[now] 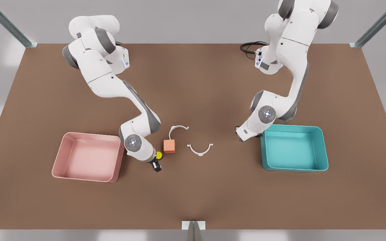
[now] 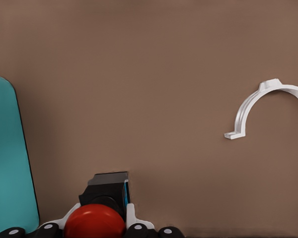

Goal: Place the red button in the blue storage box with the left arm, and place the yellow button in the pink storage box with the right arm

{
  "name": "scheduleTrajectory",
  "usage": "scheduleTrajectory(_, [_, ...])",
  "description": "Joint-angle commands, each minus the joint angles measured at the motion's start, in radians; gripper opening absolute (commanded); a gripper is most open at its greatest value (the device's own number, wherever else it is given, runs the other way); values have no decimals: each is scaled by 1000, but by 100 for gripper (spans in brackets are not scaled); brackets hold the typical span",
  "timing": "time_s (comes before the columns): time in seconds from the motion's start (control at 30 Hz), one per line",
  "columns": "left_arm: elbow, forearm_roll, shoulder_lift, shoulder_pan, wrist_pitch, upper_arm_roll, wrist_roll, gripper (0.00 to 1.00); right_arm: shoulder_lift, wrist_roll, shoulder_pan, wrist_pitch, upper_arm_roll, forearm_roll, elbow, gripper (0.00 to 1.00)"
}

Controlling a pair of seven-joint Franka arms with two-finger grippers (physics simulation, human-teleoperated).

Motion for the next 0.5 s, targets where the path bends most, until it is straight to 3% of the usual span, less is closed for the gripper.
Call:
scheduleTrajectory(0.0, [1, -4, -75, 59, -195, 1, 89, 50, -3, 151, 0, -36, -2, 2, 0, 100])
scheduleTrajectory(0.13, [3, -4, -160, 262, -355, 1, 374, 50, 14, 157, 3, -33, -2, 2, -3, 100])
scheduleTrajectory(0.27, [3, -4, -146, 442, -370, 2, 627, 50, 32, 153, 6, -33, -3, -3, -1, 100])
scheduleTrajectory(0.47, [0, -4, -85, 485, -369, 2, 663, 51, 43, 2, 9, -35, -3, -6, -3, 100])
